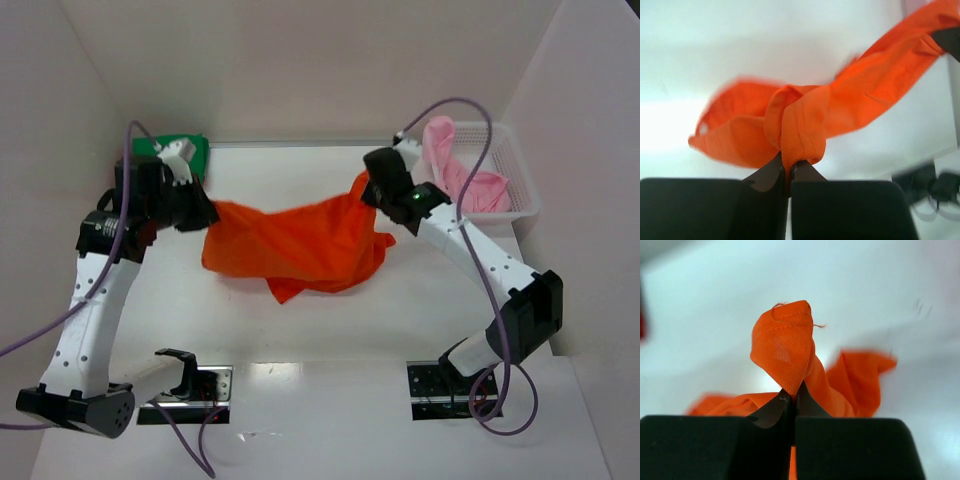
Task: Fold and stack the t-shirts
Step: Flatten out the tshirt
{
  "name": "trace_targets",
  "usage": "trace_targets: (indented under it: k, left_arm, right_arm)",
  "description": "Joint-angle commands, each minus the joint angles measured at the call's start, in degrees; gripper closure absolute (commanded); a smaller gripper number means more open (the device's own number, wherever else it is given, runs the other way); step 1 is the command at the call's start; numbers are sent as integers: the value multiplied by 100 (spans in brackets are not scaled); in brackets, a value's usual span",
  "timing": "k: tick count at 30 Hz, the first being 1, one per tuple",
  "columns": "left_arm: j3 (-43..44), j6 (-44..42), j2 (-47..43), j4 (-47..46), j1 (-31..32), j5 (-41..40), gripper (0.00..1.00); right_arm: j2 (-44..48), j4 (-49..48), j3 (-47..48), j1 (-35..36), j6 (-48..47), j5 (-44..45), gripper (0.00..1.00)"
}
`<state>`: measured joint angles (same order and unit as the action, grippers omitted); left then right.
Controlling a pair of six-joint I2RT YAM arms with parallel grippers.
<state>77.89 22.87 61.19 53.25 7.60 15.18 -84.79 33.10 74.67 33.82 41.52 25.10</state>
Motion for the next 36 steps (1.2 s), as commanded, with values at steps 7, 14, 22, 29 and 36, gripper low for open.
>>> trace_targets:
  k: [7,14,22,29,36]
  left_arm:
    - [2782,-573,1368,-1195,-12,-1789,100]
    - [4673,-1030,2142,-1142,-12,-2661,100]
    - [5245,-1030,1836,-1036,-12,-2845,100]
    - [3788,-828,378,-1107,-12,-2678,100]
    - [3136,-653,-722,-826,-12,-2555,100]
  right_arm:
    - [68,-603,2560,-623,-1787,1215,100]
    - [779,-797,3071,-623,-2192,1708,100]
    - [1843,-648,2878,-623,-2244,2192,100]
    - [3125,3,1982,-623,-1692,1727,100]
    - [3672,715,1322,-623,-1085,293,100]
